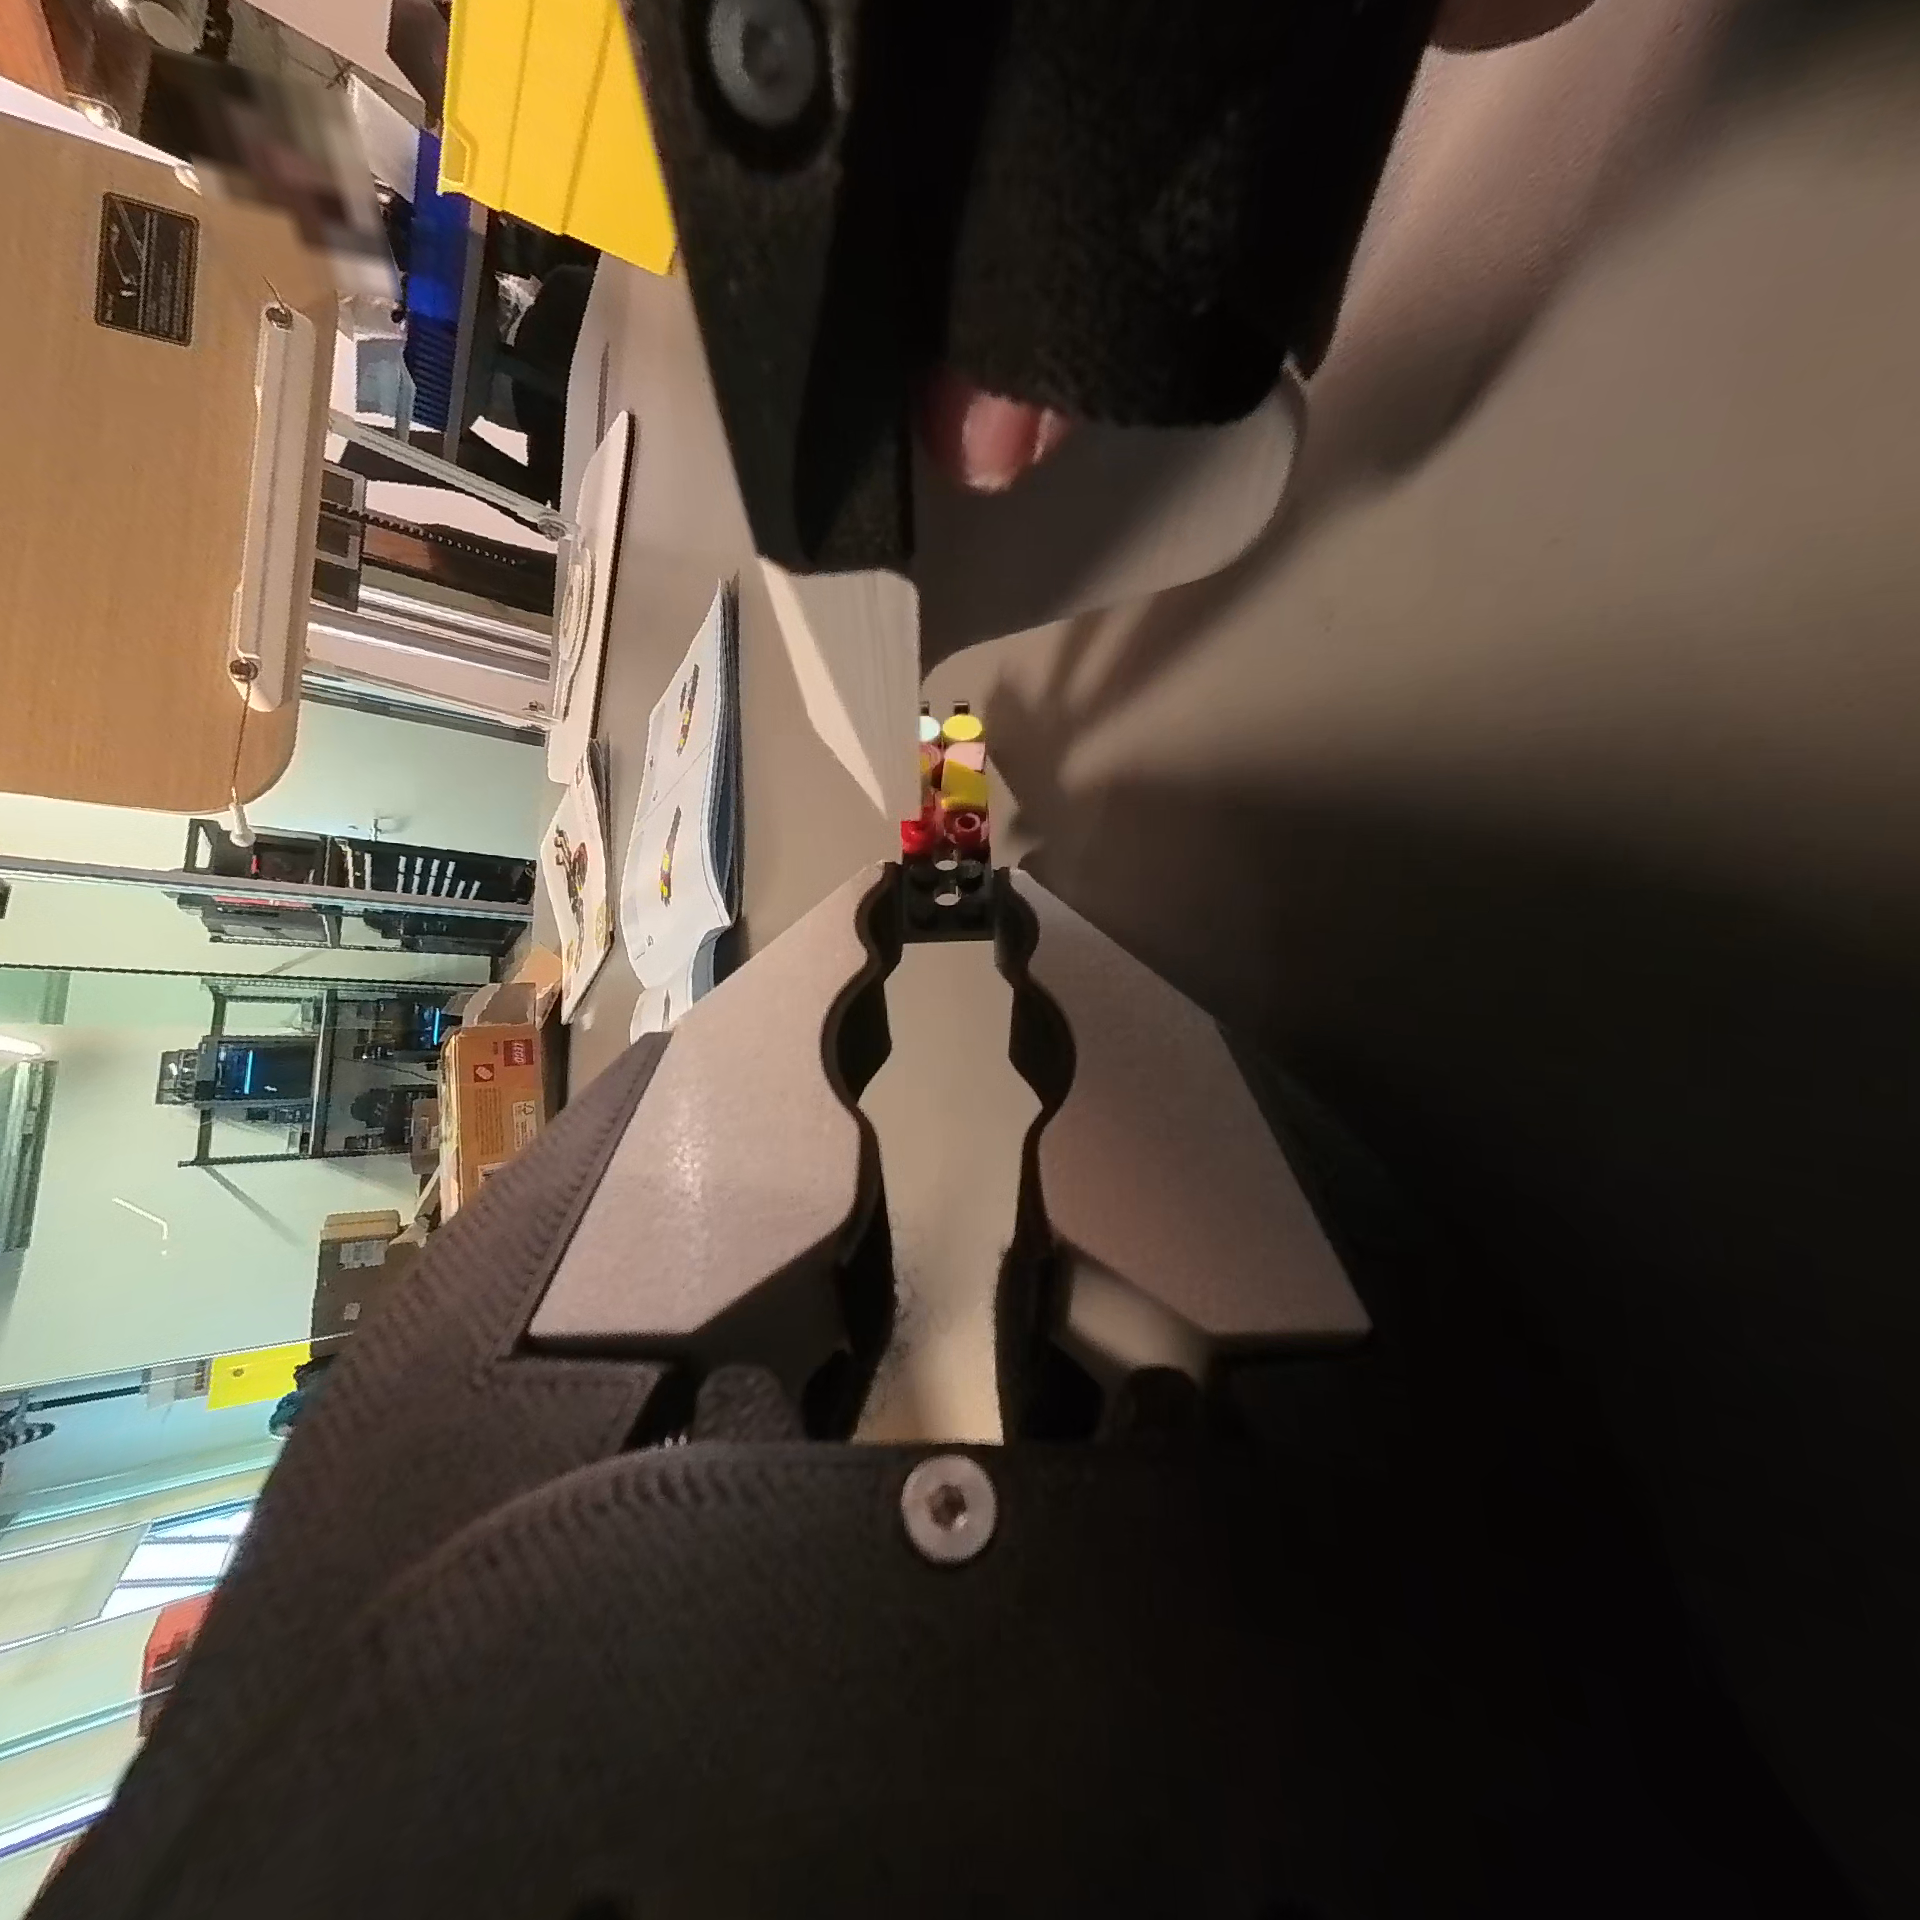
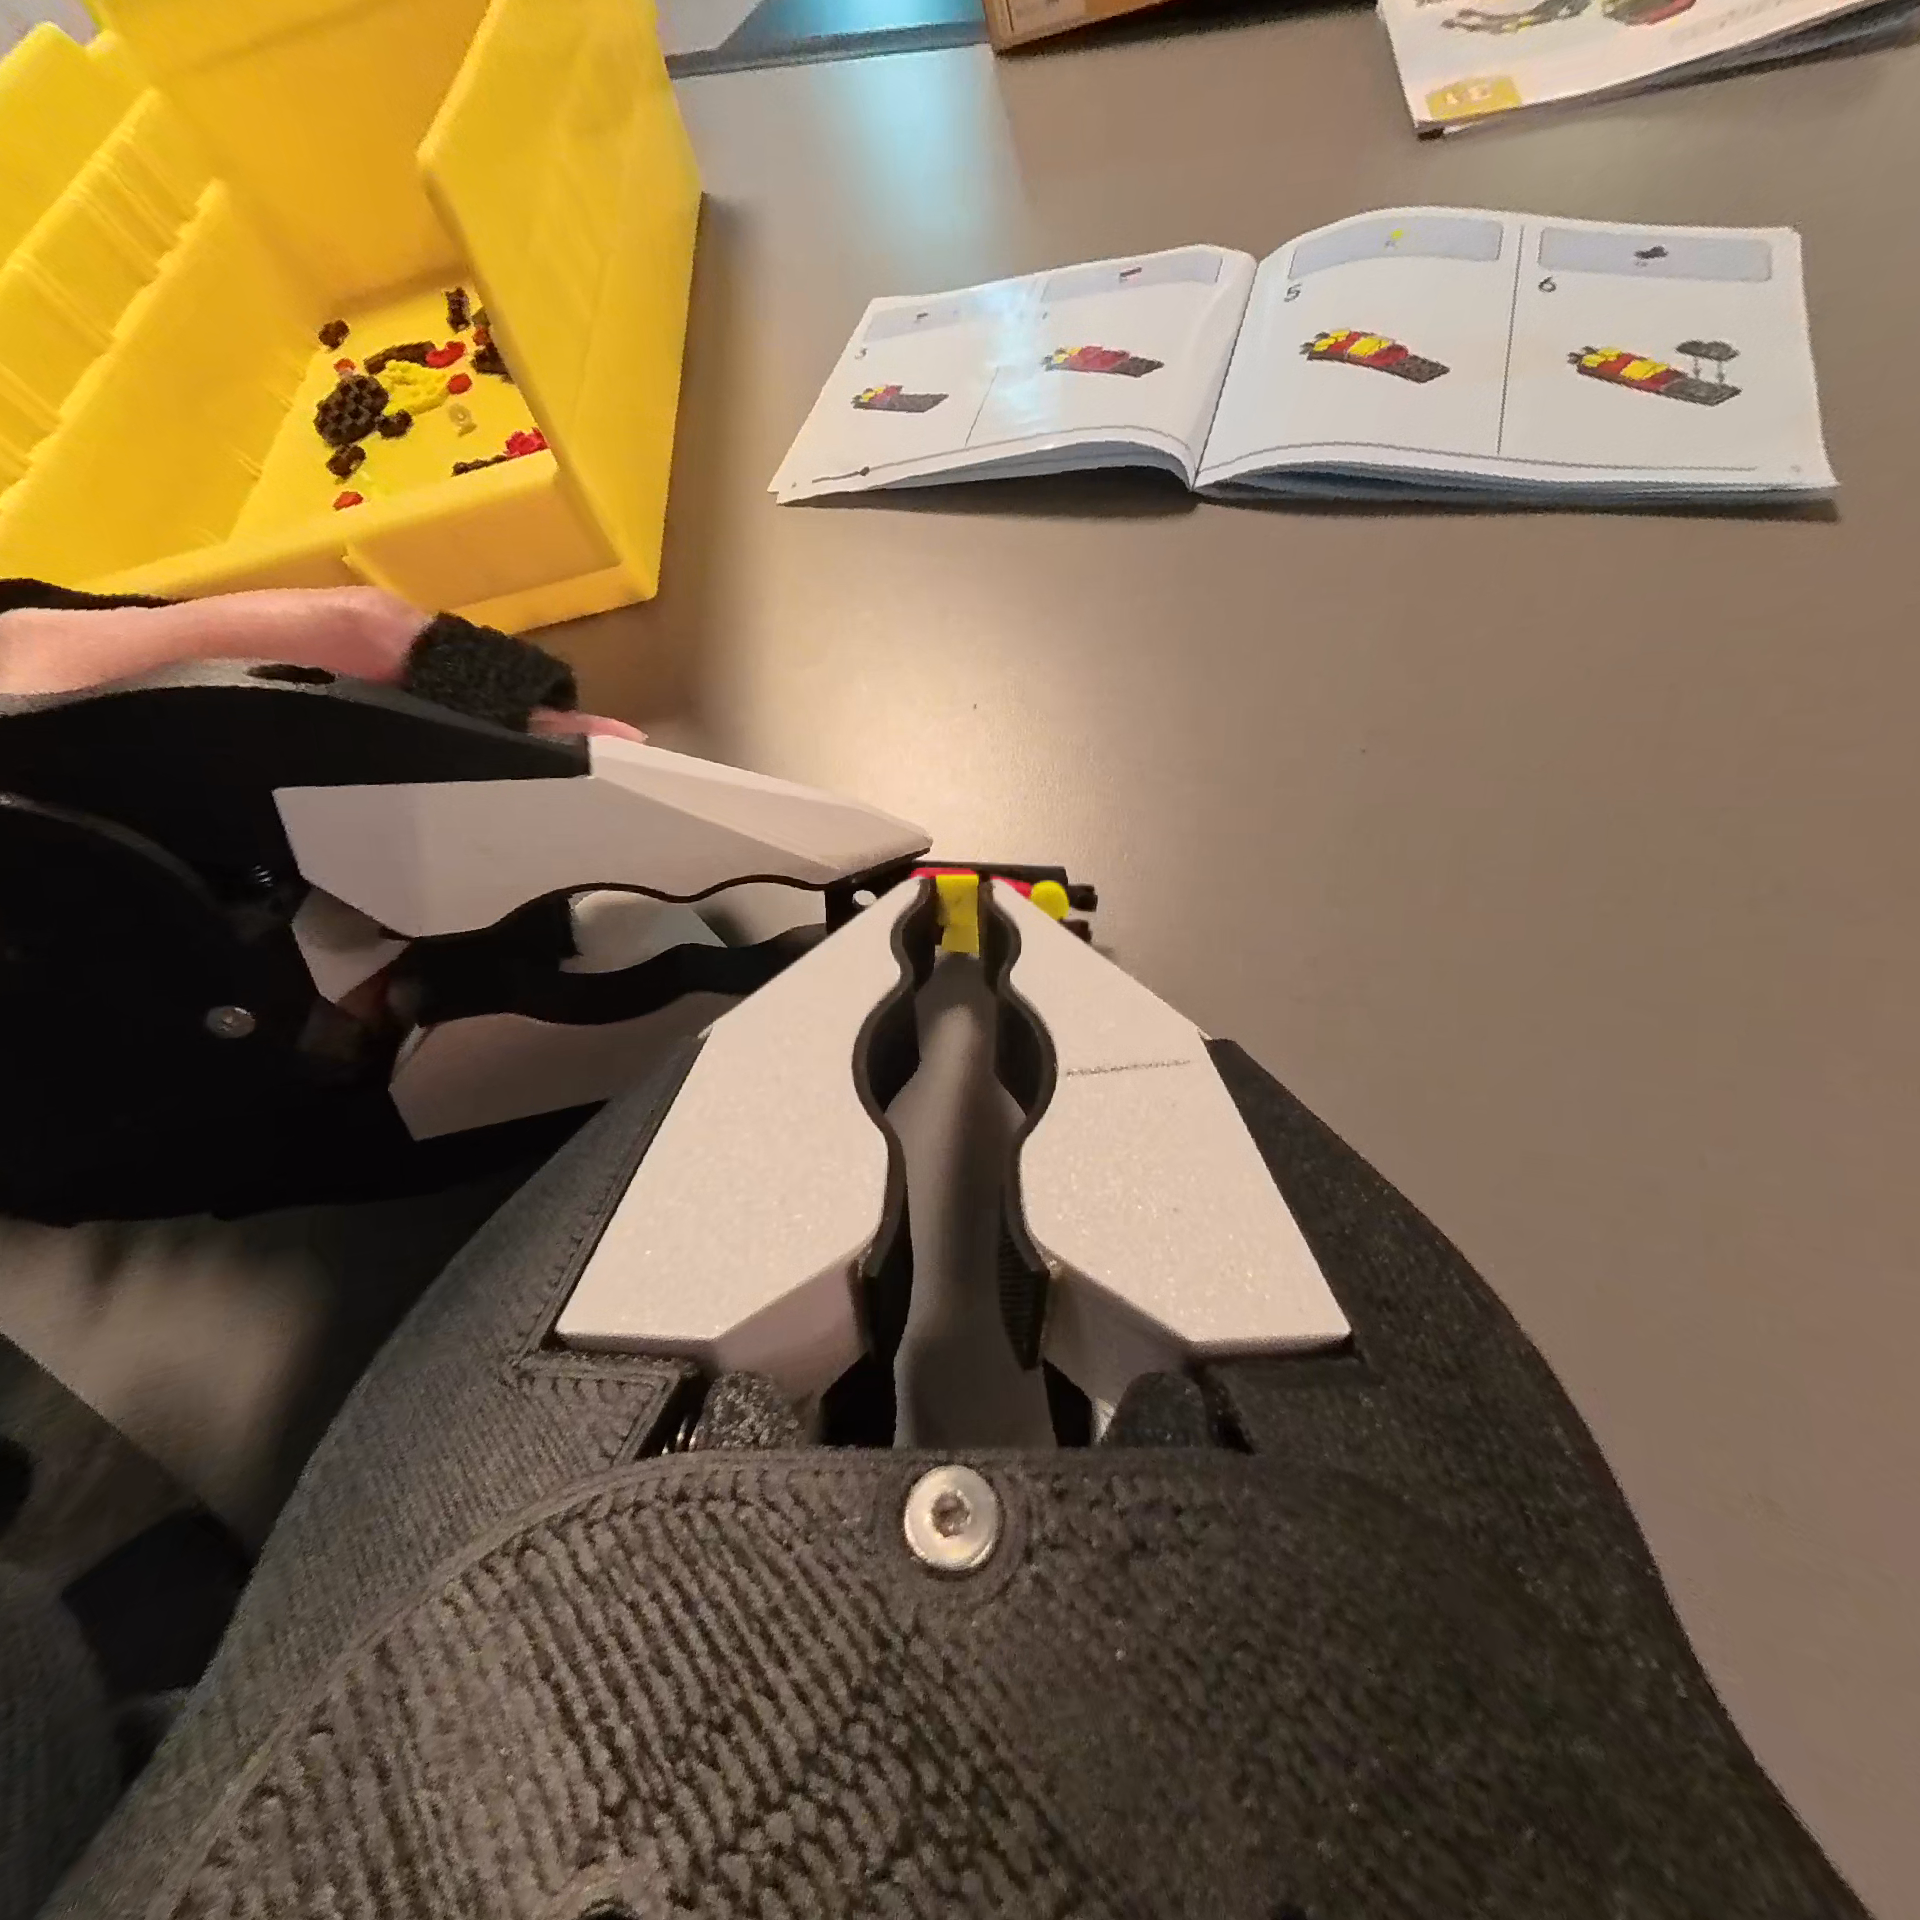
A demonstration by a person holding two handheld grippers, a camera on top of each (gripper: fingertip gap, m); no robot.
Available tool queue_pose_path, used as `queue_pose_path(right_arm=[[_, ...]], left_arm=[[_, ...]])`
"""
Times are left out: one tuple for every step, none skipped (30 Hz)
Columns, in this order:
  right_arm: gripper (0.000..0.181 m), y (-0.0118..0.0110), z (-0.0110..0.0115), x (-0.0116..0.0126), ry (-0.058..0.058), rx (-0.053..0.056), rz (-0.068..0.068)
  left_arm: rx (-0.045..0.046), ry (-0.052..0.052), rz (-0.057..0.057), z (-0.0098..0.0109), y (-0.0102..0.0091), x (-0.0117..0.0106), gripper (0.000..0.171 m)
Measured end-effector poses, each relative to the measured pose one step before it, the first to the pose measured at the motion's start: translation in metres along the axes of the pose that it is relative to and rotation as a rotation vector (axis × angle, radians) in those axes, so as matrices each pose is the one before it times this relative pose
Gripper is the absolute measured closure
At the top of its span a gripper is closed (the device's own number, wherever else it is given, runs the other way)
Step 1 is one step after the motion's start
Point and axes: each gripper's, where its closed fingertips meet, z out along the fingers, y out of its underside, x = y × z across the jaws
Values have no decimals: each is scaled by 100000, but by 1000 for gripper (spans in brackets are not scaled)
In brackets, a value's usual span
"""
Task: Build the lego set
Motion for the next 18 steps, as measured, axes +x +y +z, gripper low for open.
queue_pose_path(right_arm=[[176, 95, 51, -55, -411, -679, -60], [176, 72, 48, -118, -574, -516, -333], [176, 6, 19, -8, 276, -128, -335], [176, -4, -7, 3, 224, 68, -223], [176, -14, -2, 0, 13, 40, -5], [176, 6, 0, 2, -119, -15, 161], [176, 3, 4, 5, -130, -30, 190], [176, -4, 5, 2, -23, -4, 34], [176, 7, -3, 3, 104, 2, -127], [176, -7, 6, 6, 188, 6, -227], [176, -5, -10, -5, 215, 3, -258], [176, 3, 16, 1, 183, -26, -239], [175, 6, -4, -12, 121, -54, -204], [175, -7, 3, -4, 47, -13, -171], [175, 10, -2, -8, 100, -5, -187], [175, -13, 2, -9, 163, -1, -289], [175, 9, -3, -22, 183, -14, -434], [174, -5, 0, -13, 285, 2, -484]], left_arm=[[-7, -9, -18, -37, 21, 11, 155], [10, -49, 86, -7, -4, -7, 155], [97, -119, 284, 0, -19, 6, 155], [12, -99, 194, -11, -3, -8, 155], [63, 29, 54, -4, -11, 6, 155], [68, 77, -49, -4, 3, -11, 155], [15, 80, -49, -3, -6, 6, 155], [31, 45, 5, -6, 1, -4, 155], [-3, 36, -41, 3, -1, -6, 155], [0, 15, -17, -4, -4, -5, 155], [16, 20, 10, -3, -6, -6, 155], [4, 26, -82, -4, -4, 1, 155], [-14, 52, -65, -2, 10, -4, 155], [12, 43, -67, 4, -3, -3, 155], [15, -12, 51, -7, -5, 0, 155], [23, -26, 41, 2, -3, -7, 155], [7, -18, 32, 0, -1, -5, 155], [3, 19, -38, 8, 2, 0, 155]])
